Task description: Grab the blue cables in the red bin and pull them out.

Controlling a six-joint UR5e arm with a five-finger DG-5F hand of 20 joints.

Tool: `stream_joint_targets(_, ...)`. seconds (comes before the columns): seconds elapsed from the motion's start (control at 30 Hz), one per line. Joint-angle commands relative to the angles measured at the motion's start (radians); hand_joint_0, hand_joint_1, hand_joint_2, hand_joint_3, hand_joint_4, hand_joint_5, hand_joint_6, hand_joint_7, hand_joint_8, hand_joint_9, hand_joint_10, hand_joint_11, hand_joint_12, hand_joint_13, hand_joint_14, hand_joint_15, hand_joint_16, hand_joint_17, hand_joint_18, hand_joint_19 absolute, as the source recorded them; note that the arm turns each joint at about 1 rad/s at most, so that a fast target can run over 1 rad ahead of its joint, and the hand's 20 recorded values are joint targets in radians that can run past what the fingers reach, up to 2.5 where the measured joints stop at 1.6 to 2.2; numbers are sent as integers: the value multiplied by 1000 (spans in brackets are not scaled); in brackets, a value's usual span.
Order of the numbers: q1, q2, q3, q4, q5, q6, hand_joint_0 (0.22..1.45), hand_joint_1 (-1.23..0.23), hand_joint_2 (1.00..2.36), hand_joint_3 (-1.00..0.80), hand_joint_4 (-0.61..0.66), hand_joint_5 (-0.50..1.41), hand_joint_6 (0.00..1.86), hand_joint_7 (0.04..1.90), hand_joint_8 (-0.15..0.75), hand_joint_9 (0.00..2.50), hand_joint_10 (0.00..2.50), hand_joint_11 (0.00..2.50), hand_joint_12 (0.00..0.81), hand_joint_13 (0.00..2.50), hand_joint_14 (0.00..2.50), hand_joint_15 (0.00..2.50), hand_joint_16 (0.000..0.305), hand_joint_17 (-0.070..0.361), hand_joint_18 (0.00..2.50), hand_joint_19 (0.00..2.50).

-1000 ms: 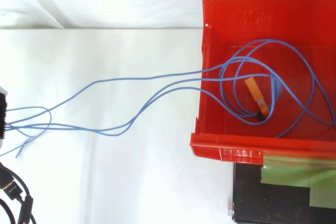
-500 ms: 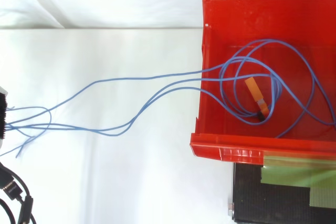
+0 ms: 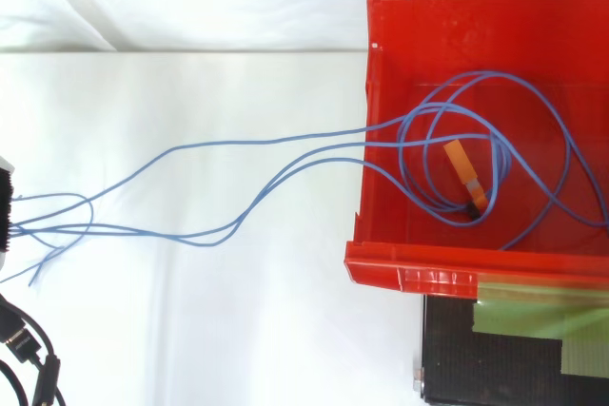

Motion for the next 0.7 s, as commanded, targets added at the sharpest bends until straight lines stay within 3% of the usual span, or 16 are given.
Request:
stream_joint_targets(0.0, 1, 0, 0, 0, 0, 0, 875, -1075, 1000, -1000, 105, 961, 740, 619, 200, 1109, 35, 886, 301, 894, 28, 680, 44, 99, 813, 960)
stream_joint_targets(0.67, 0, 0, 0, 1, 0, 0, 875, -1074, 1000, -1000, 106, 961, 738, 630, 202, 1109, 37, 883, 302, 896, 26, 683, 44, 99, 811, 962)
